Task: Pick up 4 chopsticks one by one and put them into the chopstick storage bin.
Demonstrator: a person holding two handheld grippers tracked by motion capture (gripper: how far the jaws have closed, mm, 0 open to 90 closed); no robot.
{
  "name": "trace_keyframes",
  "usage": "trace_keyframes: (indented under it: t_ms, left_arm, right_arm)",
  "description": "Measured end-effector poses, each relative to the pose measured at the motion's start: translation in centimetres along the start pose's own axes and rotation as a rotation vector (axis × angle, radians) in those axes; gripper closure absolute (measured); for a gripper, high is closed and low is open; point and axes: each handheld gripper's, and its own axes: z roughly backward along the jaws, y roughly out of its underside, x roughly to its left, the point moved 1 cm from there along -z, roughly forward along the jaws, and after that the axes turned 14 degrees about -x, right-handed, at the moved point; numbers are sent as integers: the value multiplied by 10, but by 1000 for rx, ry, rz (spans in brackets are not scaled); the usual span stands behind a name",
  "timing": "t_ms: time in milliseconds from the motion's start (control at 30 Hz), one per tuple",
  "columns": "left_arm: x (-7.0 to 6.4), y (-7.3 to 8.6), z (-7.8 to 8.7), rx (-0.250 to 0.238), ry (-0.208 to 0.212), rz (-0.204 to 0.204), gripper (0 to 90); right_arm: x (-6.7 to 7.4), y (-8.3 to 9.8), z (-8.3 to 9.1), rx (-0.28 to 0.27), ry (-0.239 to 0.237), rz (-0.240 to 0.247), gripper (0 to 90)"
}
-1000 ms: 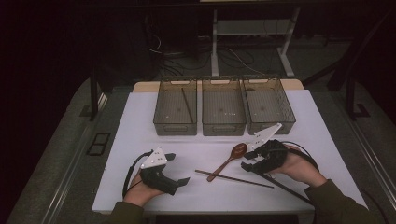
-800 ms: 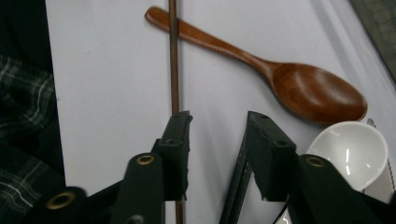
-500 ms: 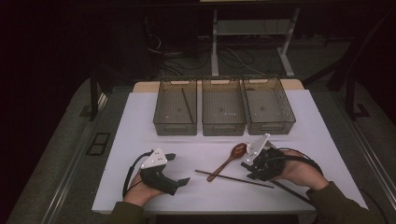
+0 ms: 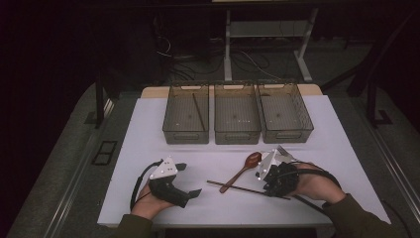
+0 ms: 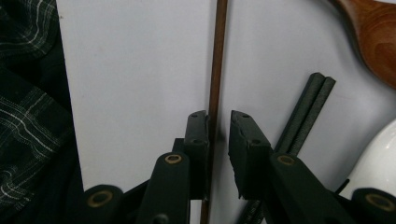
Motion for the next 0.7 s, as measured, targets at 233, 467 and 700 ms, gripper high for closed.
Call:
trace_keyframes:
  t_ms: [233, 467, 700]
  left_arm:
    - [0, 0, 0, 1, 2, -2, 0]
    - [0, 0, 0, 0, 3, -2, 0]
    - [0, 0, -1, 0, 3, -2, 0]
  right_arm:
    - [1, -1, -6, 34, -4, 12, 791]
    - [3, -2, -9, 49, -5, 25, 816]
    - [4, -3, -10, 61, 0, 33, 834]
